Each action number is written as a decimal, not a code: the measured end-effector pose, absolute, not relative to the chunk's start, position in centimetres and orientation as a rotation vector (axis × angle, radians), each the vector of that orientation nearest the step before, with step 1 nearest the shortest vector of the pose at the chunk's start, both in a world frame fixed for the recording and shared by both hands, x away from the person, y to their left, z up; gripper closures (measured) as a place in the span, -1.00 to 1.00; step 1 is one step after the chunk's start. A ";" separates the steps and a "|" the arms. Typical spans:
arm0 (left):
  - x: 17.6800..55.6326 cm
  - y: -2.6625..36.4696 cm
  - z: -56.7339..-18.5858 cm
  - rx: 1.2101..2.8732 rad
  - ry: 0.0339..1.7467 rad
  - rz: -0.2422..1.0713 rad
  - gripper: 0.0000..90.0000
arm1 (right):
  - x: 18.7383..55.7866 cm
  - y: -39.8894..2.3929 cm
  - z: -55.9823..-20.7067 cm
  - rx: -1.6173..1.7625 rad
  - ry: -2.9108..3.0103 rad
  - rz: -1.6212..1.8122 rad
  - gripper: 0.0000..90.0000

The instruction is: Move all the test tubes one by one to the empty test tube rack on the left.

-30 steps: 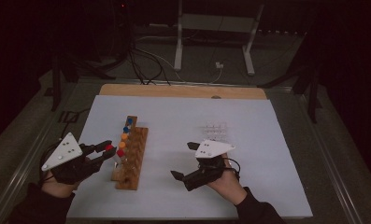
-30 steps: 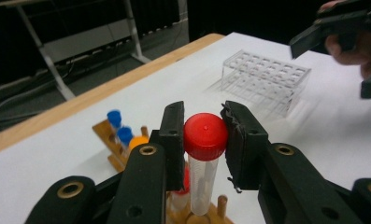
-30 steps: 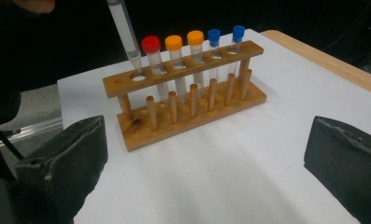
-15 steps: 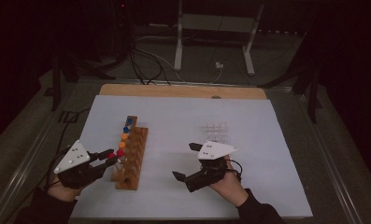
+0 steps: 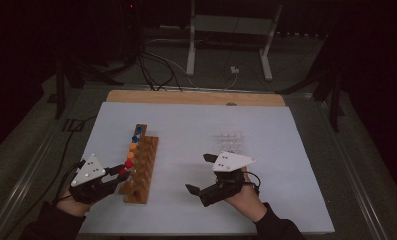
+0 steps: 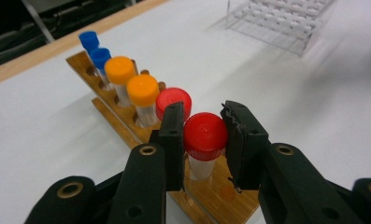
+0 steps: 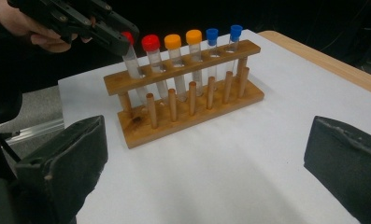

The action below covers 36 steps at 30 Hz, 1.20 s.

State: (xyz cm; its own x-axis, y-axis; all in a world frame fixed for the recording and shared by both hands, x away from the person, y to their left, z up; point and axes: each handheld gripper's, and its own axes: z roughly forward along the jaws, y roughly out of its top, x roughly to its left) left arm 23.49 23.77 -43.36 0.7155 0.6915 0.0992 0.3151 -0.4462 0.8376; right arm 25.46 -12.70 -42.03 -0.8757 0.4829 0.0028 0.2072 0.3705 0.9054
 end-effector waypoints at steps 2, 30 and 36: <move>23.6 23.8 -43.5 2.056 0.773 0.541 0.58 | 25.5 -12.7 -42.0 0.616 2.369 1.510 -1.00; 23.6 25.2 -43.5 1.873 0.680 0.373 -0.99 | 25.3 -14.5 -42.3 0.643 2.313 1.485 -1.00; 23.9 25.8 -44.8 1.814 0.661 0.345 -0.99 | 25.4 -15.6 -42.9 0.676 2.301 1.455 -1.00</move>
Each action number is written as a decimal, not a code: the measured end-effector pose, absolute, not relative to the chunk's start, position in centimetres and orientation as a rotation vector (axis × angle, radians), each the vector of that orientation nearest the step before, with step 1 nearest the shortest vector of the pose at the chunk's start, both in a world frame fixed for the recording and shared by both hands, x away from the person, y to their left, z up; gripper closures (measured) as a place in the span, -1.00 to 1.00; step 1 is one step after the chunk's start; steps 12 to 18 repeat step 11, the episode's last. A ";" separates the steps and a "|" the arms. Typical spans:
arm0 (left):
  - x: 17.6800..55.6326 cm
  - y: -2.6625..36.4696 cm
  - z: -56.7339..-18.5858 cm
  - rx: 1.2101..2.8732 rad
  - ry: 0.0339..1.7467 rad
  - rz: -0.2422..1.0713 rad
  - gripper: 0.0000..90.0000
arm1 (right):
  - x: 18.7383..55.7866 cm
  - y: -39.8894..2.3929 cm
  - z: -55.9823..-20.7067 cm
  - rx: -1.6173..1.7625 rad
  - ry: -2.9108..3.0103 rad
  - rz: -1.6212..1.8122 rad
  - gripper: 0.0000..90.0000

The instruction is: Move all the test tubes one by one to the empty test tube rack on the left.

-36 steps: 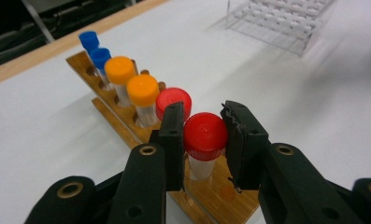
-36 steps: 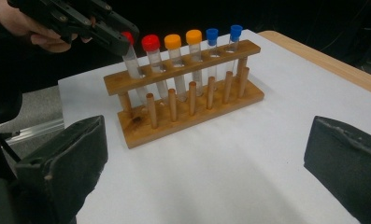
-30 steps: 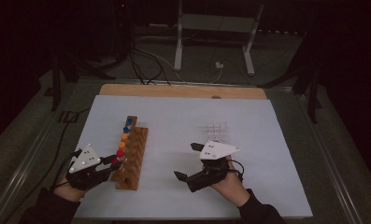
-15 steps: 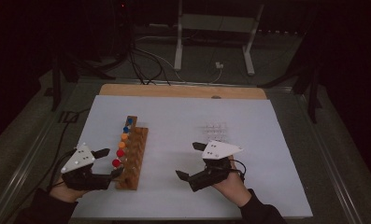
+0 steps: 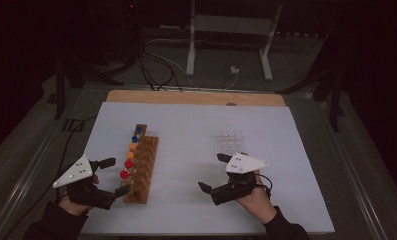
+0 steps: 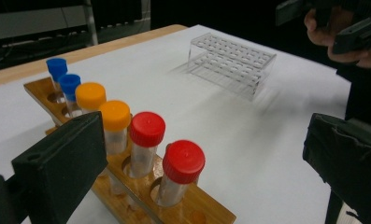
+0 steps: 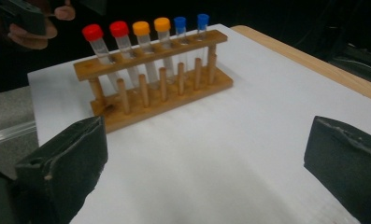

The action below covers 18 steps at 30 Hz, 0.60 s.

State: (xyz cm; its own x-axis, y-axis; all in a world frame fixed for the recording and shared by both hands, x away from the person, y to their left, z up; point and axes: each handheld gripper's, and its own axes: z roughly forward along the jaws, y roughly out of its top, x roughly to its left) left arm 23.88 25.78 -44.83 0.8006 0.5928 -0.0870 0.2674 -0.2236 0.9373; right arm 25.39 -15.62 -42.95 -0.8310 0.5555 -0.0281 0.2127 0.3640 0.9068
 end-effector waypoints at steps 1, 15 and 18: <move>24.0 26.0 -45.1 1.803 0.668 0.324 -0.99 | 25.4 -15.8 -43.0 0.680 2.296 1.457 -1.00; 23.8 26.4 -47.1 1.773 0.713 0.339 -0.99 | 25.7 -16.6 -42.6 0.702 2.265 1.457 -1.00; 23.8 26.4 -47.1 1.773 0.713 0.339 -0.99 | 25.7 -16.6 -42.6 0.702 2.265 1.457 -1.00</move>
